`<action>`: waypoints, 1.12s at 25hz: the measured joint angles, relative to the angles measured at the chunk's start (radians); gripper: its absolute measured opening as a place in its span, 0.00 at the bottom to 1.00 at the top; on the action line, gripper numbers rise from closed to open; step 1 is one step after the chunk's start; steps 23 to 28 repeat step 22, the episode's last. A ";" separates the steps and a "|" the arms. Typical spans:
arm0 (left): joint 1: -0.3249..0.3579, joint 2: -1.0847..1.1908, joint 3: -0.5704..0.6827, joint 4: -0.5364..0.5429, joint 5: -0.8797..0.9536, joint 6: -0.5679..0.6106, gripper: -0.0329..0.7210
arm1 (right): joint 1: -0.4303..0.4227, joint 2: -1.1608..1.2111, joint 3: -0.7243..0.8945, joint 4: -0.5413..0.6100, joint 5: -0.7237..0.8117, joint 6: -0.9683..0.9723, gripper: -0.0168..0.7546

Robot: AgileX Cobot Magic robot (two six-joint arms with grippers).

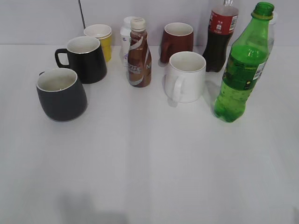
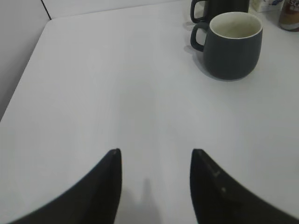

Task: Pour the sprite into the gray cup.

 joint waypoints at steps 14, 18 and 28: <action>0.000 0.000 0.000 0.000 0.000 0.000 0.54 | 0.000 0.000 0.000 0.003 -0.001 0.000 0.79; 0.000 0.000 0.000 0.000 0.000 -0.001 0.54 | 0.000 0.000 0.000 0.003 -0.001 0.000 0.79; 0.000 0.000 0.000 0.000 0.000 -0.001 0.54 | 0.000 0.000 0.000 0.003 -0.001 0.000 0.79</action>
